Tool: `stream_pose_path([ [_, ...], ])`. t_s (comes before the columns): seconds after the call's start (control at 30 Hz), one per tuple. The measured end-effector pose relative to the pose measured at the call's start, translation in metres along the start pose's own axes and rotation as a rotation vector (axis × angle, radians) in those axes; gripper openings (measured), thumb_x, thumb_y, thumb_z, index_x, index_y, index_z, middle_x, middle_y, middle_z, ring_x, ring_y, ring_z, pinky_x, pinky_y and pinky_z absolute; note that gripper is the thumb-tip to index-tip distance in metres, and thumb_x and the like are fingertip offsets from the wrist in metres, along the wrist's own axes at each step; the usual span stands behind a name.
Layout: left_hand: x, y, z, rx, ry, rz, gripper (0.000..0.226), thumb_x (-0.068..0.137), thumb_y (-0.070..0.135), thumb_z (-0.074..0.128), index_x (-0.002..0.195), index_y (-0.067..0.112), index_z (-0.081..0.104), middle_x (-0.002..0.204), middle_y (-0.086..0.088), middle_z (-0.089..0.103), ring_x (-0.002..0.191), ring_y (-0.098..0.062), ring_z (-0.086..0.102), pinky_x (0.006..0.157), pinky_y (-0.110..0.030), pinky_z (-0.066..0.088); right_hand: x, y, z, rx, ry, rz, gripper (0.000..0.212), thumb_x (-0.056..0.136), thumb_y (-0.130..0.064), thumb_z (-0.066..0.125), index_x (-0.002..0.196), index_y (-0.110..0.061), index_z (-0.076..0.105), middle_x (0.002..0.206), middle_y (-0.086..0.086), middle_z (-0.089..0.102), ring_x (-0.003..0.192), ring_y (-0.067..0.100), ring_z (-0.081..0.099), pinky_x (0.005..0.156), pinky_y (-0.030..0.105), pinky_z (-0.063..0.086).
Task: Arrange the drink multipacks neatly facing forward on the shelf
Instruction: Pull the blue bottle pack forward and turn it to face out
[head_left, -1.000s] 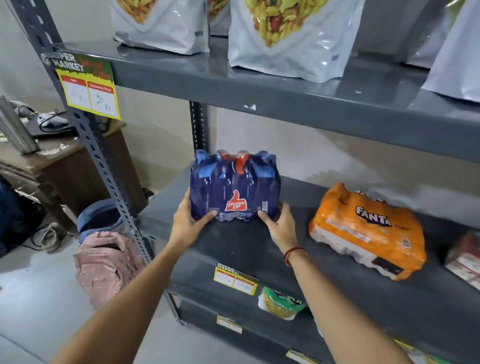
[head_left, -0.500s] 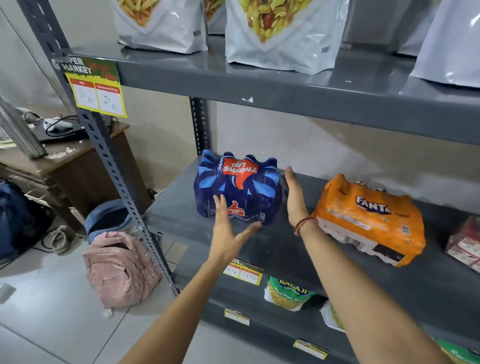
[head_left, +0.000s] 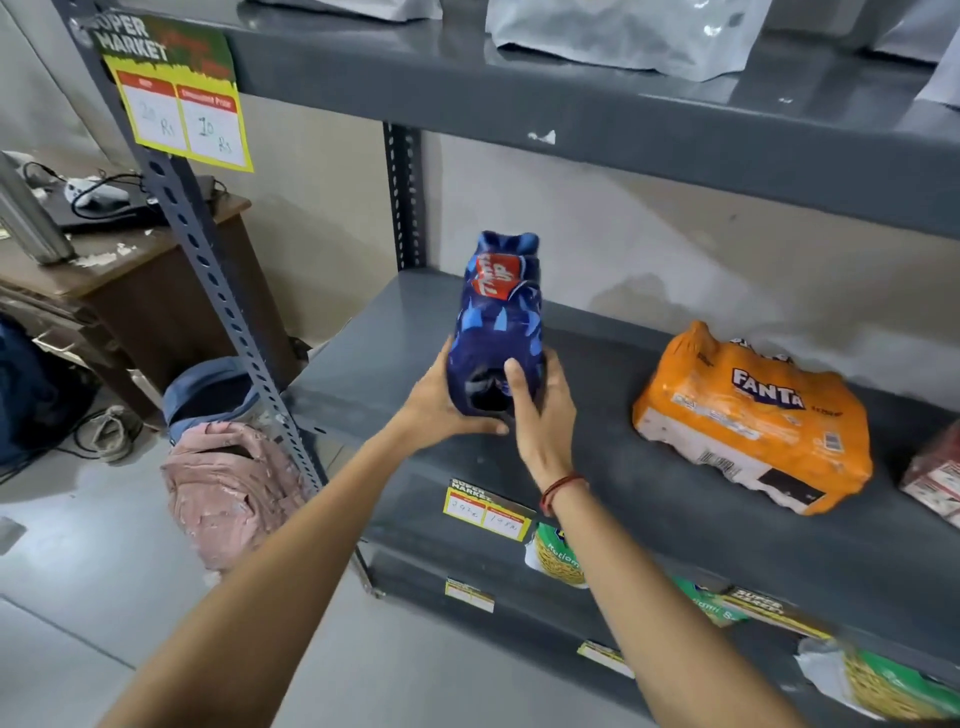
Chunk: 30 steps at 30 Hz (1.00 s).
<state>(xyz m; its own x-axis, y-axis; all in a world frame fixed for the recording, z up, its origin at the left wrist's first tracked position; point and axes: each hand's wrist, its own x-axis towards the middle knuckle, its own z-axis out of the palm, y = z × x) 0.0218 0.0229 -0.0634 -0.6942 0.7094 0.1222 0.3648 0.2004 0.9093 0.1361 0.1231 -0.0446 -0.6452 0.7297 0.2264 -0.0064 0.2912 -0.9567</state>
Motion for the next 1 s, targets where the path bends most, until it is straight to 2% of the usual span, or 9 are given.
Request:
stream_pose_path([
  [0.1,-0.006,-0.016,-0.019,-0.036,0.105,-0.06,0.084,0.056,0.035,0.087,0.129,0.023,0.047,0.108,0.019,0.064,0.09,0.016,0.06,0.09,-0.018,0.049,-0.025,-0.004,0.026,0.043,0.054,0.007,0.059,0.089,-0.049,0.05,0.138,-0.016,0.044,0.136,0.007,0.057,0.125,0.017,0.053,0.106,0.036,0.042],
  [0.2,0.0,-0.021,-0.05,-0.064,0.253,-0.139,0.064,0.074,0.017,0.077,0.13,0.006,0.05,0.117,-0.005,0.064,0.102,-0.008,0.064,0.098,-0.03,0.047,-0.04,-0.005,0.04,-0.016,-0.063,-0.02,0.061,0.09,-0.051,0.045,0.14,-0.016,0.044,0.14,0.004,0.054,0.128,0.011,0.049,0.107,0.021,0.035],
  [0.27,0.003,-0.024,-0.063,-0.051,0.393,-0.164,0.054,0.081,0.024,0.07,0.129,0.006,0.052,0.12,-0.009,0.063,0.108,-0.016,0.061,0.097,-0.027,0.046,-0.035,-0.005,0.04,-0.075,-0.138,-0.068,0.056,0.092,-0.046,0.048,0.139,-0.015,0.044,0.141,0.002,0.052,0.129,0.009,0.046,0.107,0.017,0.032],
  [0.37,-0.003,-0.024,-0.055,-0.09,0.538,-0.168,0.05,0.086,0.044,0.058,0.125,0.012,0.055,0.115,-0.003,0.065,0.098,-0.007,0.062,0.081,-0.008,0.046,-0.012,-0.003,0.022,-0.163,0.056,-0.155,0.048,0.09,-0.037,0.058,0.129,-0.011,0.049,0.13,0.007,0.054,0.12,0.014,0.047,0.101,0.023,0.036],
  [0.47,-0.008,-0.022,-0.028,-0.219,0.429,-0.115,0.07,0.075,0.063,0.059,0.129,0.019,0.05,0.121,0.006,0.058,0.101,0.003,0.057,0.078,-0.004,0.045,0.02,0.008,-0.007,-0.236,0.296,-0.112,0.062,0.082,-0.037,0.069,0.129,-0.005,0.045,0.129,0.017,0.047,0.122,0.025,0.044,0.098,0.031,0.04],
  [0.53,-0.004,-0.023,-0.018,-0.251,0.422,-0.106,0.079,0.068,0.063,0.065,0.131,0.02,0.046,0.125,0.007,0.052,0.107,-0.003,0.055,0.087,-0.016,0.047,0.041,0.014,-0.022,-0.221,0.227,-0.011,0.075,0.076,-0.04,0.074,0.133,-0.006,0.04,0.136,0.017,0.043,0.126,0.026,0.044,0.099,0.032,0.04],
  [0.67,0.013,-0.029,-0.021,-0.128,0.4,-0.099,0.065,0.078,0.045,0.068,0.132,0.017,0.043,0.128,0.001,0.048,0.114,-0.014,0.052,0.095,-0.029,0.047,0.062,0.024,-0.024,-0.059,-0.046,0.138,0.067,0.077,-0.042,0.072,0.131,-0.016,0.042,0.13,0.006,0.056,0.118,0.023,0.057,0.091,0.027,0.049],
  [0.83,0.038,-0.036,-0.05,-0.182,0.243,-0.149,0.056,0.084,0.038,0.064,0.132,0.015,0.044,0.126,-0.001,0.057,0.103,-0.01,0.059,0.08,-0.017,0.052,0.05,0.031,-0.011,-0.201,0.023,0.06,0.061,0.078,-0.039,0.073,0.125,-0.011,0.046,0.126,0.009,0.06,0.113,0.025,0.06,0.088,0.032,0.05],
  [1.0,0.055,-0.038,-0.069,-0.189,0.116,-0.173,0.057,0.089,0.036,0.057,0.136,0.011,0.038,0.132,-0.007,0.055,0.113,-0.019,0.057,0.101,-0.042,0.046,0.041,0.028,-0.006,-0.329,-0.012,0.001,0.056,0.078,-0.032,0.074,0.121,-0.006,0.048,0.122,0.012,0.063,0.11,0.031,0.062,0.089,0.04,0.052],
])
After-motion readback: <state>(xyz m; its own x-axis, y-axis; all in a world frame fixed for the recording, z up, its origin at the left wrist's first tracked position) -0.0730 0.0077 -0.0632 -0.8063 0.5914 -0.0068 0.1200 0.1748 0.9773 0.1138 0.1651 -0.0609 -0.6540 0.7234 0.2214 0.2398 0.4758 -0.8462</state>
